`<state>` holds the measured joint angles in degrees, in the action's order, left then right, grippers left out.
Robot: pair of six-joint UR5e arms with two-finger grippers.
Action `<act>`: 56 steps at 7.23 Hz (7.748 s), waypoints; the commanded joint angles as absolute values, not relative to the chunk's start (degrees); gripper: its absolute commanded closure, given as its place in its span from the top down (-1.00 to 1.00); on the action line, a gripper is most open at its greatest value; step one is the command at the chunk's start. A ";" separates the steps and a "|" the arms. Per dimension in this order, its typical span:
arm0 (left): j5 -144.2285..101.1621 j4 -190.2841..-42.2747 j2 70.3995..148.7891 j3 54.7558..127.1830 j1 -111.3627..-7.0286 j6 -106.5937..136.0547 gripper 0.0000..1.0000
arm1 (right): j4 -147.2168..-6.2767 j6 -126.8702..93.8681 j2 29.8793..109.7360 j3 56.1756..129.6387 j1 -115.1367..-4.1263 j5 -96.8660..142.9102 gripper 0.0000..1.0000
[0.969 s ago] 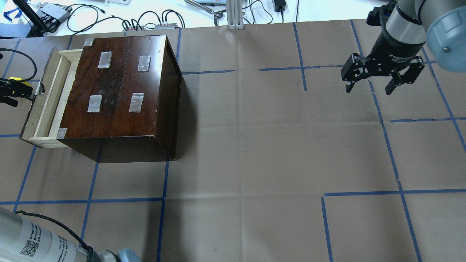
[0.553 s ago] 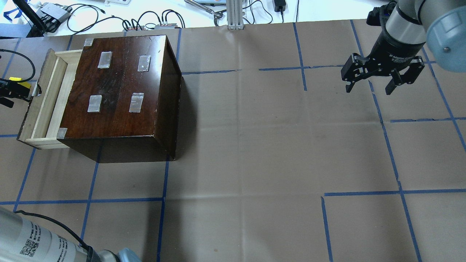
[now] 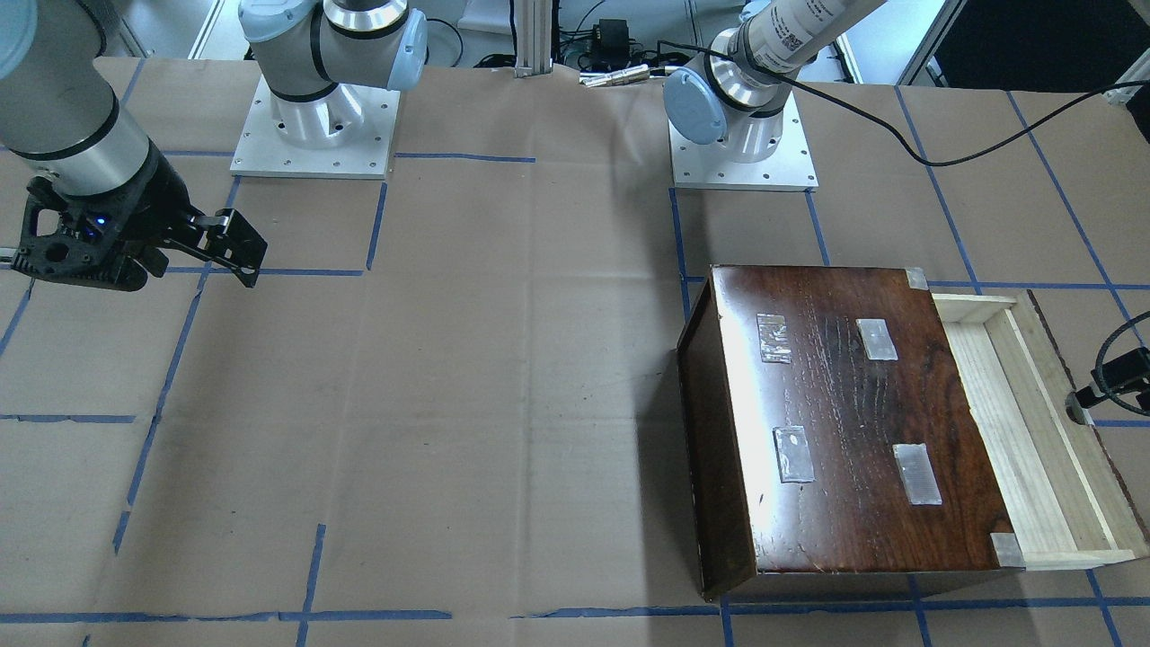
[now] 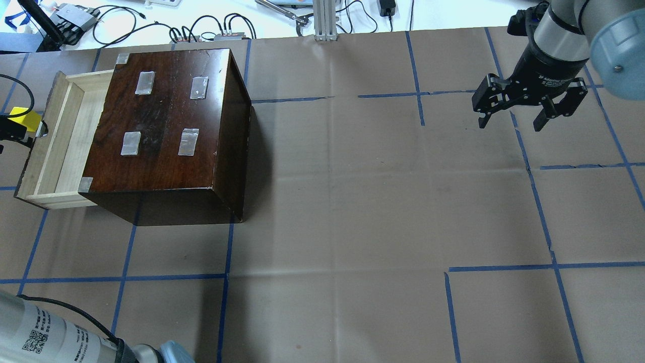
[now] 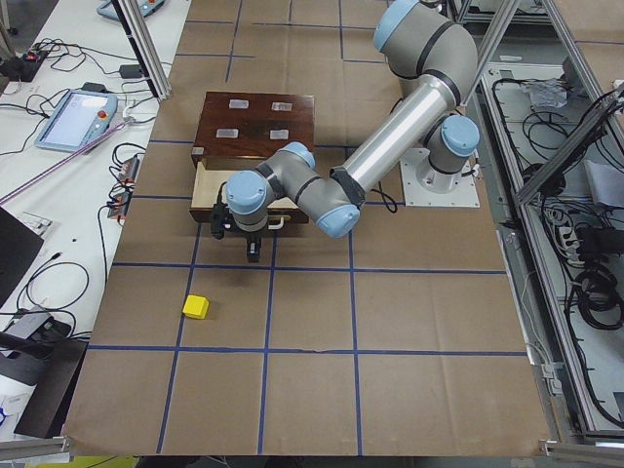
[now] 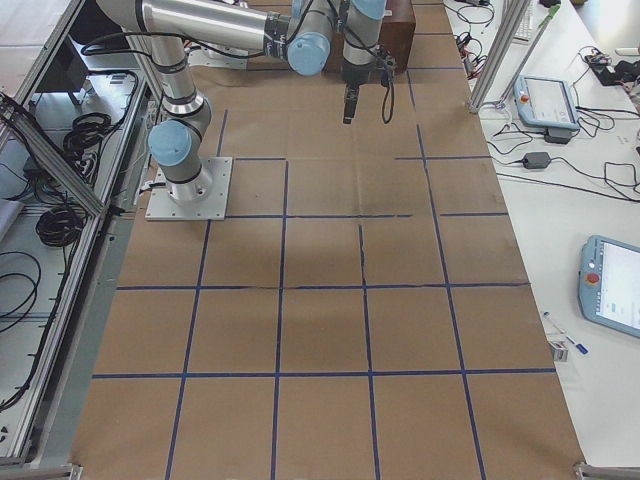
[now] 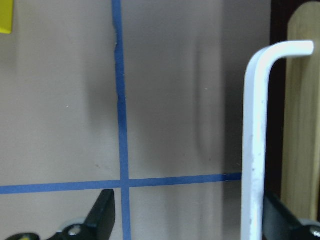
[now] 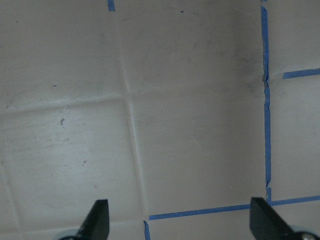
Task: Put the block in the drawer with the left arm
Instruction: 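Release the handle and move the left gripper over the yellow cube, then lower the left gripper and grasp the yellow cube, then carry the yellow cube with the left gripper over the open drawer, then lower the cube into the drawer and open the left gripper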
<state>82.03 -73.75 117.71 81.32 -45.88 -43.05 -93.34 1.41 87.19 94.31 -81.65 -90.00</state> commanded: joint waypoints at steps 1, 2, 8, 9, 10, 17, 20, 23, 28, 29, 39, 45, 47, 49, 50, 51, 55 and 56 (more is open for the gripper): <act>82.09 -74.96 117.51 77.71 -45.70 -42.98 0.98 | -93.34 1.41 87.19 94.31 -81.65 -90.00 1.00; 82.09 -74.97 117.51 76.48 -45.70 -42.98 0.98 | -93.34 1.41 87.19 94.31 -81.65 -90.00 1.00; 82.00 -77.68 133.02 52.45 -45.79 -43.15 0.98 | -93.34 1.41 87.19 94.31 -81.65 -90.00 1.00; 82.09 -80.39 137.24 45.86 -45.79 -43.50 0.98 | -93.34 1.41 87.19 94.31 -81.65 -90.00 1.00; 82.00 -84.34 142.16 38.05 -45.70 -46.64 0.98 | -93.34 1.41 87.19 94.31 -81.65 -90.00 1.00; 82.09 -95.01 159.07 16.96 -46.76 -48.34 0.91 | -93.34 1.41 87.19 94.31 -81.65 -90.00 1.00; 82.09 -95.01 161.53 16.88 -46.76 -48.25 0.87 | -93.34 1.41 87.19 94.31 -81.65 -90.00 1.00; 82.35 -94.83 162.86 16.09 -46.50 -48.34 0.29 | -93.34 1.41 87.19 94.31 -81.65 -90.00 1.00; 84.29 -95.97 159.46 15.91 -46.23 -48.86 -0.52 | -93.34 1.41 87.19 94.31 -81.65 -90.00 1.00; 84.37 -97.98 156.91 16.52 -46.06 -49.91 -0.52 | -93.34 1.41 87.19 94.22 -81.65 -90.00 1.00; 84.38 -117.43 143.28 26.24 -46.41 -47.55 -0.89 | -93.34 1.41 87.19 94.31 -81.65 -90.00 1.00; 84.46 -91.90 107.02 76.30 -50.94 -39.21 -0.84 | -93.34 1.41 87.19 94.31 -81.65 -90.00 1.00; 89.10 -82.21 102.32 85.49 -56.58 -33.50 -0.83 | -93.34 1.41 87.19 94.22 -81.65 -90.00 1.00; 88.86 -82.00 101.86 87.62 -59.23 -30.69 -0.83 | -93.34 1.41 87.19 94.31 -81.65 -90.00 1.00; 88.77 -82.09 102.04 87.80 -59.33 -30.59 -0.83 | -93.34 1.41 87.19 94.22 -81.65 -90.00 1.00; 88.68 -82.09 102.91 87.80 -59.76 -30.59 -0.83 | -93.34 1.41 87.19 94.31 -81.65 -90.00 1.00; 88.59 -80.60 106.34 87.80 -60.55 -30.94 -0.83 | -93.34 1.41 87.19 94.31 -81.65 -90.00 1.00; 88.59 -80.25 106.78 87.80 -61.08 -30.85 -0.83 | -93.34 1.41 87.19 94.31 -81.65 -90.00 1.00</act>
<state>88.60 -80.75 106.01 87.79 -60.55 -30.90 -93.34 1.41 87.19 94.31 -81.65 -90.00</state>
